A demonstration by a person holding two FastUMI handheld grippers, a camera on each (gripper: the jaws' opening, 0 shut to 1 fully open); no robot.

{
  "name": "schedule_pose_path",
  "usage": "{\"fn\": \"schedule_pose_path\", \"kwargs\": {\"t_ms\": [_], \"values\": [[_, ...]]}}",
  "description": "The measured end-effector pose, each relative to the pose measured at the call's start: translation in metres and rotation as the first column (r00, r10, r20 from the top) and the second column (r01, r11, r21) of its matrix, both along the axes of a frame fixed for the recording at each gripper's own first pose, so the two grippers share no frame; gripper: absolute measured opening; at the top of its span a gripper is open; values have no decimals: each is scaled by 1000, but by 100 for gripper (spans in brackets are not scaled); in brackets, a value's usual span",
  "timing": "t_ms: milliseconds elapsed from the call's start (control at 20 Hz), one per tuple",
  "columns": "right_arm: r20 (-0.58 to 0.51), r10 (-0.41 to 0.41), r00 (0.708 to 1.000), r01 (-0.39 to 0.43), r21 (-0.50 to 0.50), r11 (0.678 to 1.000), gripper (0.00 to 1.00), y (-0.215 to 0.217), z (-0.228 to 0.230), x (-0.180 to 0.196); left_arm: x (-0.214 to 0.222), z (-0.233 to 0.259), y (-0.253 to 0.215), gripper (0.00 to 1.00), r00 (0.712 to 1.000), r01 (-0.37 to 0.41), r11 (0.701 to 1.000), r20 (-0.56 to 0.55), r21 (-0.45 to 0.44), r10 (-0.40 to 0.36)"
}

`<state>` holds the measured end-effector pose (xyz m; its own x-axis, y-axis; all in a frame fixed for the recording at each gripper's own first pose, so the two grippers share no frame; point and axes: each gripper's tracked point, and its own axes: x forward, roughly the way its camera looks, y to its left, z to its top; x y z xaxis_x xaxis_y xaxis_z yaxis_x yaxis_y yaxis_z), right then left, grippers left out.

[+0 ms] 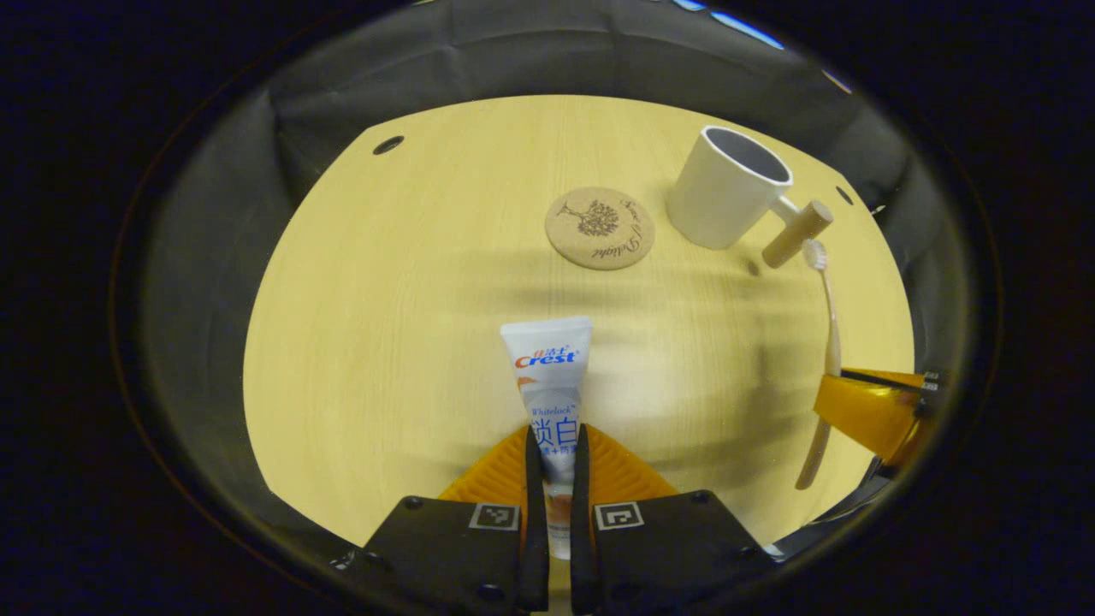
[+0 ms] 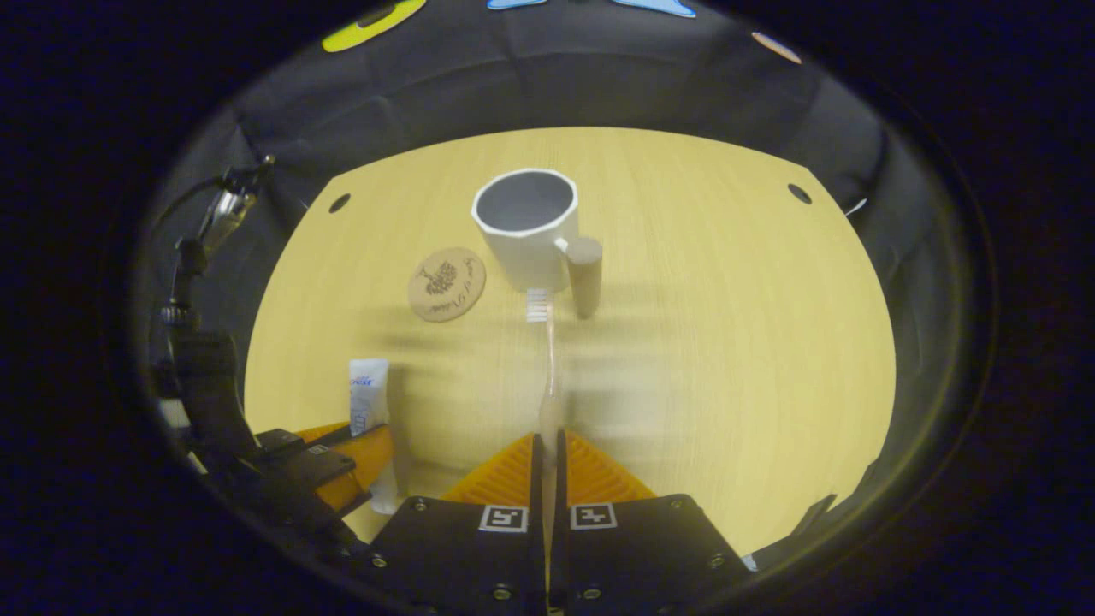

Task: Put the toothbrush and toothpaste on the desktop into the cup, then pick up the cup and place it on the coaster on the desktop.

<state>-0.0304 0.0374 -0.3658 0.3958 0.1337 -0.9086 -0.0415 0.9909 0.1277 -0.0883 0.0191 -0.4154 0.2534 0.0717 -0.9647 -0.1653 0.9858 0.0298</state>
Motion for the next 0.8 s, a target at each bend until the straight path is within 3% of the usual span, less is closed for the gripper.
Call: {"fn": "schedule_pose_path", "kwargs": {"t_ms": [350, 800], "values": [[129, -7, 992, 2, 37, 999, 4, 11, 57, 52, 3, 8, 10, 18, 1000, -24, 1000, 15, -8, 24], [276, -28, 961, 13, 55, 998, 4, 22, 97, 144, -1, 8, 21, 18, 999, -41, 999, 7, -11, 41]]}}
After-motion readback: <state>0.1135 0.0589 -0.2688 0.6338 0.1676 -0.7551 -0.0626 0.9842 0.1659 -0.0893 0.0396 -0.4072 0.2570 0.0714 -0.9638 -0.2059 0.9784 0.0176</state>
